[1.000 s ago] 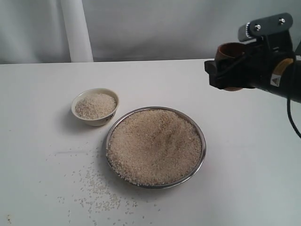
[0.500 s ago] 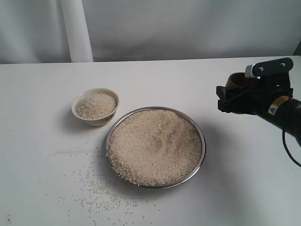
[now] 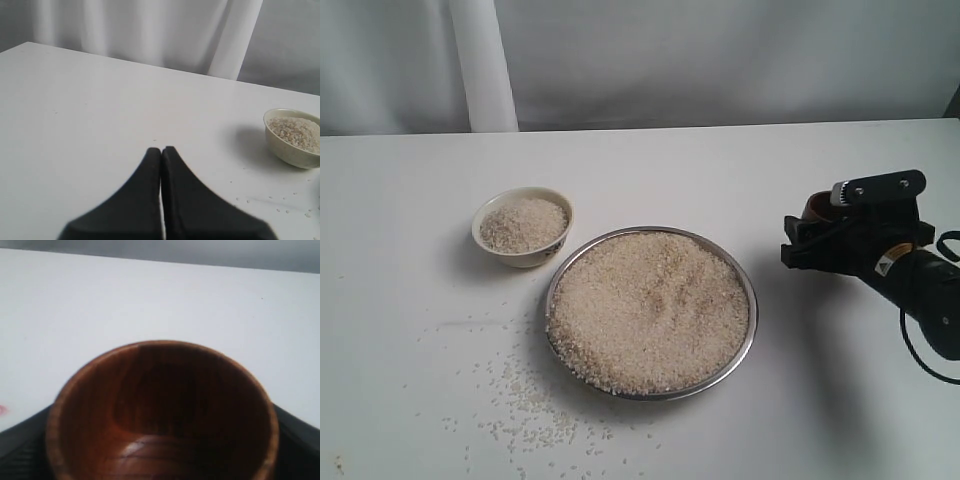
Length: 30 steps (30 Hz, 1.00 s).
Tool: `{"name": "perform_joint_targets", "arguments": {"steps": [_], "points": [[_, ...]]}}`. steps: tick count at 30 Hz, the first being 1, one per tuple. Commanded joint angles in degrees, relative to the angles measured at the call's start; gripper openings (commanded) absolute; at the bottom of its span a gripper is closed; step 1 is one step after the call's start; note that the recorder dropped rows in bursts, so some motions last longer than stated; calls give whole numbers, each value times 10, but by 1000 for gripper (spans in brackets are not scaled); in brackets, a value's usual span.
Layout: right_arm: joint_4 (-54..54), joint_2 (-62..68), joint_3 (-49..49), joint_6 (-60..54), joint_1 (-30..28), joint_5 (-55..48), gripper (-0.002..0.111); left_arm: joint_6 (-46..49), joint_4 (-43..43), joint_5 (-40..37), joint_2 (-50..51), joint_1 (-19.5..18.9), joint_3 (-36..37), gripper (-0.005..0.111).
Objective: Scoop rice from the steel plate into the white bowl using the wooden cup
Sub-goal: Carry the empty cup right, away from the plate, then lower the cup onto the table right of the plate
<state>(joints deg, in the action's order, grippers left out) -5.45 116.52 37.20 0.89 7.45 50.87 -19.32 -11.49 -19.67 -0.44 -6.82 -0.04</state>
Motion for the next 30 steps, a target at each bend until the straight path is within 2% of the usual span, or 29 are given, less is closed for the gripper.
{"name": "perform_joint_targets", "arguments": {"steps": [1,30], "points": [[4,16,-1,-22,-2,20,0,-1,2,4,4,1,0,0],[4,19,-1,-22,0,-23,0,-1,2,4,4,1,0,0]]}}
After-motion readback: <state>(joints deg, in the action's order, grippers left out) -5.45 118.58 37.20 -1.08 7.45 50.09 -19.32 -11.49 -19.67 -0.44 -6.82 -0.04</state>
